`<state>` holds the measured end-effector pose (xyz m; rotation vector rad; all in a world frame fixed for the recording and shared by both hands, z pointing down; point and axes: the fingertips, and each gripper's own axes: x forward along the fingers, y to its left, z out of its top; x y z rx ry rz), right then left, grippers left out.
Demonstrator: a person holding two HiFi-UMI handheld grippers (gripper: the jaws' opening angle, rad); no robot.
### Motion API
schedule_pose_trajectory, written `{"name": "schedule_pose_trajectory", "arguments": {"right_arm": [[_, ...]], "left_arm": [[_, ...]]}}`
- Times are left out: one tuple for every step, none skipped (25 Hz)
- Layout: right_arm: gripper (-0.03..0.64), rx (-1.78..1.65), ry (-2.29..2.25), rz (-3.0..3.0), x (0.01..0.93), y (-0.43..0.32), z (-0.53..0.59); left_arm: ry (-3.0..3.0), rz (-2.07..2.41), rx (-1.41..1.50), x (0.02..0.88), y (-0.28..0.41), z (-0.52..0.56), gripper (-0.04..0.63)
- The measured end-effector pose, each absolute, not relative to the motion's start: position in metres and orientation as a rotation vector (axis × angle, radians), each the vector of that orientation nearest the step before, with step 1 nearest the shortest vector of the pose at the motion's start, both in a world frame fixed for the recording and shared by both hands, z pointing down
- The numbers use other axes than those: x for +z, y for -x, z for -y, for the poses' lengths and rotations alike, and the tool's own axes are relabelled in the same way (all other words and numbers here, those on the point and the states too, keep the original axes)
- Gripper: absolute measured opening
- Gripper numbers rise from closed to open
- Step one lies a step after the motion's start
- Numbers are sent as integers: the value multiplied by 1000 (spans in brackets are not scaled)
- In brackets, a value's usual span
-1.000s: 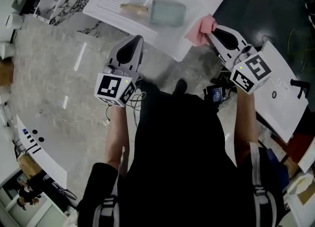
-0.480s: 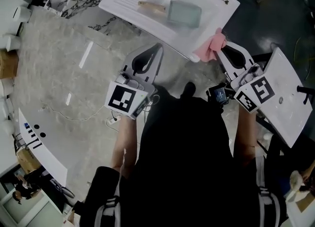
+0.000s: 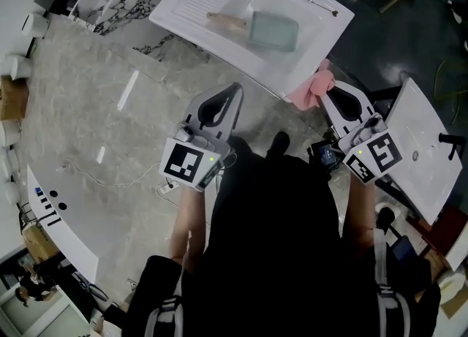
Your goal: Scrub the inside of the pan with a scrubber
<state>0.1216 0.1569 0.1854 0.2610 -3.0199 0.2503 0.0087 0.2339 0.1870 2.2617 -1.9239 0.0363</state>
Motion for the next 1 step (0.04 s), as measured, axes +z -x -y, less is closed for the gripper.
{"name": "schedule_pose_trajectory", "arguments": {"right_arm": [[34,255,-265,3017,187,-123,-156]], "left_arm": [[-2263,1925,38,187,-9,-233,40]]}}
